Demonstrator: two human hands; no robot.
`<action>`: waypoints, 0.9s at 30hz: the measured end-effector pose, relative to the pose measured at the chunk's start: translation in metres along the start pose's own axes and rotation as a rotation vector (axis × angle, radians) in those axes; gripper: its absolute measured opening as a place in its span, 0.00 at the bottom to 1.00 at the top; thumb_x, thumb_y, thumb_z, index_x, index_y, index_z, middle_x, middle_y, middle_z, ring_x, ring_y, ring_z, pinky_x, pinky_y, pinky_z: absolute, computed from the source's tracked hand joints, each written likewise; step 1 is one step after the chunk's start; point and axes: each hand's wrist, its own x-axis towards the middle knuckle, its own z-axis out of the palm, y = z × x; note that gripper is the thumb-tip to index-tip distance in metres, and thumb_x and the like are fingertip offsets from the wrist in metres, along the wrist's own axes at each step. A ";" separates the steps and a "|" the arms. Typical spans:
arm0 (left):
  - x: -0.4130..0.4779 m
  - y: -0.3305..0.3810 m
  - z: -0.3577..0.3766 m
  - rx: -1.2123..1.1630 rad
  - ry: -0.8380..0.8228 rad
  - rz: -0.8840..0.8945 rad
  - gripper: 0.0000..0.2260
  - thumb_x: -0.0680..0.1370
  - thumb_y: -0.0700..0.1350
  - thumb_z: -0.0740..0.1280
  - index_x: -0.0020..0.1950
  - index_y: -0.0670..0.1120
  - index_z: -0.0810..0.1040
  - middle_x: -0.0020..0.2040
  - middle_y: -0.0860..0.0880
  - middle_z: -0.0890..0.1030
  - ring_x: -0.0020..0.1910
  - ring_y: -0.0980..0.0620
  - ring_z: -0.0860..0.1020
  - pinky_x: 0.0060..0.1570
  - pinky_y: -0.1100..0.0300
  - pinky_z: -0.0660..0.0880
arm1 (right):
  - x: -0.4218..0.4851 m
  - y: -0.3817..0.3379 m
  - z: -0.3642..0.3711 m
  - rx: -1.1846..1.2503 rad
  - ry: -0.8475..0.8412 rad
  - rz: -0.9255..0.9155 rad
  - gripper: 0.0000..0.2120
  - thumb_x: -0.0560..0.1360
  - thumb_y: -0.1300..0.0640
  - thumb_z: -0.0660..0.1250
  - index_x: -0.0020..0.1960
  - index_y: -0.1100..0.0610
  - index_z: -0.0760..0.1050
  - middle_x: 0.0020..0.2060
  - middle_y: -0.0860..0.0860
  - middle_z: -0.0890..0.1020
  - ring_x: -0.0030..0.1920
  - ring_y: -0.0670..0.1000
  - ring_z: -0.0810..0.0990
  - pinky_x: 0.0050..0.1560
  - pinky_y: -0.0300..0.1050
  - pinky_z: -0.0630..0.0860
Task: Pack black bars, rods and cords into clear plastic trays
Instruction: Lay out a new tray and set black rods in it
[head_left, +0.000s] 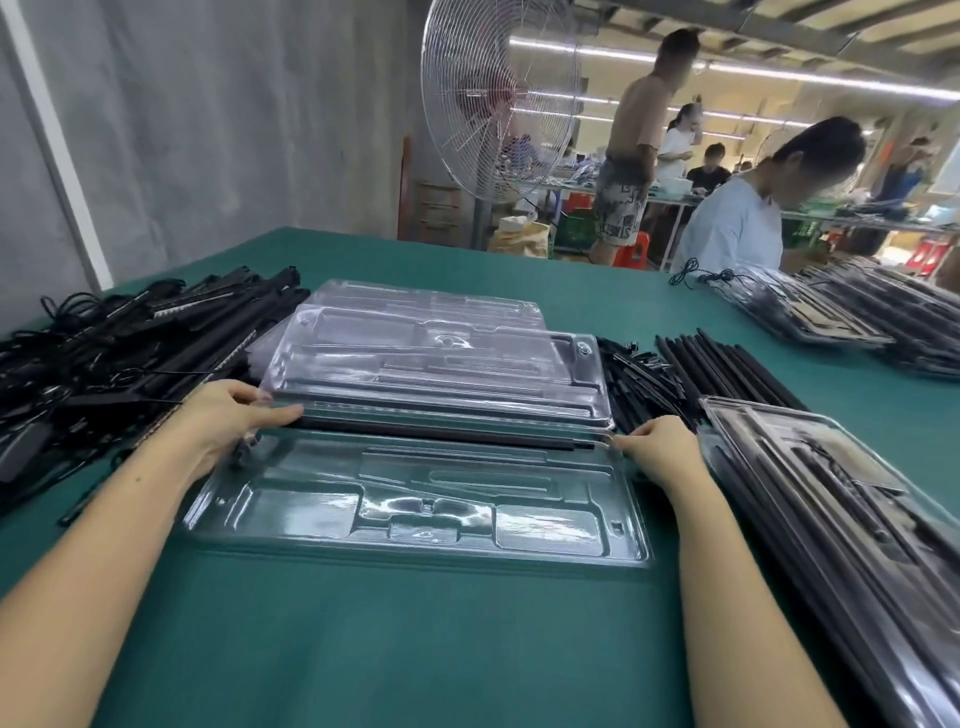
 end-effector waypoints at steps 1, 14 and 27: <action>0.000 0.000 0.001 0.004 0.005 0.002 0.22 0.52 0.46 0.78 0.42 0.43 0.77 0.49 0.43 0.79 0.51 0.45 0.76 0.56 0.51 0.71 | 0.000 -0.001 0.000 -0.027 0.029 0.018 0.09 0.72 0.60 0.70 0.36 0.62 0.72 0.29 0.57 0.71 0.30 0.52 0.67 0.32 0.42 0.66; 0.000 0.000 0.038 0.043 0.084 0.107 0.15 0.63 0.43 0.79 0.41 0.44 0.75 0.44 0.46 0.78 0.44 0.49 0.76 0.47 0.54 0.73 | -0.035 -0.074 -0.061 -0.070 0.277 -0.283 0.03 0.71 0.66 0.66 0.44 0.65 0.76 0.40 0.62 0.81 0.40 0.60 0.81 0.38 0.48 0.79; 0.002 -0.009 0.044 0.021 0.121 0.119 0.20 0.63 0.44 0.80 0.49 0.42 0.75 0.38 0.49 0.77 0.35 0.55 0.74 0.31 0.63 0.67 | -0.036 -0.054 -0.023 -0.060 -0.534 -0.234 0.04 0.70 0.69 0.71 0.40 0.63 0.77 0.31 0.54 0.80 0.29 0.47 0.77 0.29 0.36 0.75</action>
